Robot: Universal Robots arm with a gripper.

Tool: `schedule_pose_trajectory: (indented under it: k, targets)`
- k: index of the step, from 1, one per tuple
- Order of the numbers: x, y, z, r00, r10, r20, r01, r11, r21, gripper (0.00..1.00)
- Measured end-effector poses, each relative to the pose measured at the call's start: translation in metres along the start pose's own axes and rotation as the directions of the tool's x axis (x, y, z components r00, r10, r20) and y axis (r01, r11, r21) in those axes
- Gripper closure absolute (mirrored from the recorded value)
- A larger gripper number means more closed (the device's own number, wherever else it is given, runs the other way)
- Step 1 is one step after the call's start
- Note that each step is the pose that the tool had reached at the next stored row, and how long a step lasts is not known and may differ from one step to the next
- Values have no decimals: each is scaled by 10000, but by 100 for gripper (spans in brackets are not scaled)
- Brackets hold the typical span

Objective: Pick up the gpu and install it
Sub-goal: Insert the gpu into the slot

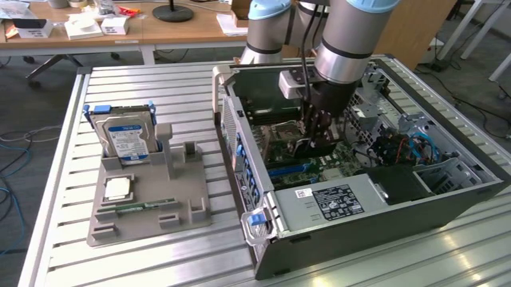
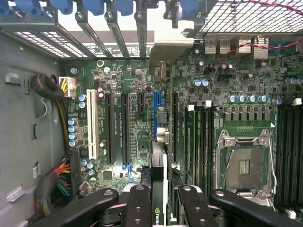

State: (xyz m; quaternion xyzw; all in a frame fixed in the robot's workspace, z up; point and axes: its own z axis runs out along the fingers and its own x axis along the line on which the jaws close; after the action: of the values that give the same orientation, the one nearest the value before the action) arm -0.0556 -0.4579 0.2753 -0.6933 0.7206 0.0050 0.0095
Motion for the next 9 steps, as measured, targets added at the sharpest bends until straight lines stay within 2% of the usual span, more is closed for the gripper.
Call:
schedule_pose_trajectory:
  k: [9]
  targets:
    - [2, 55, 33, 10000, 0, 0, 0, 10000, 0, 74]
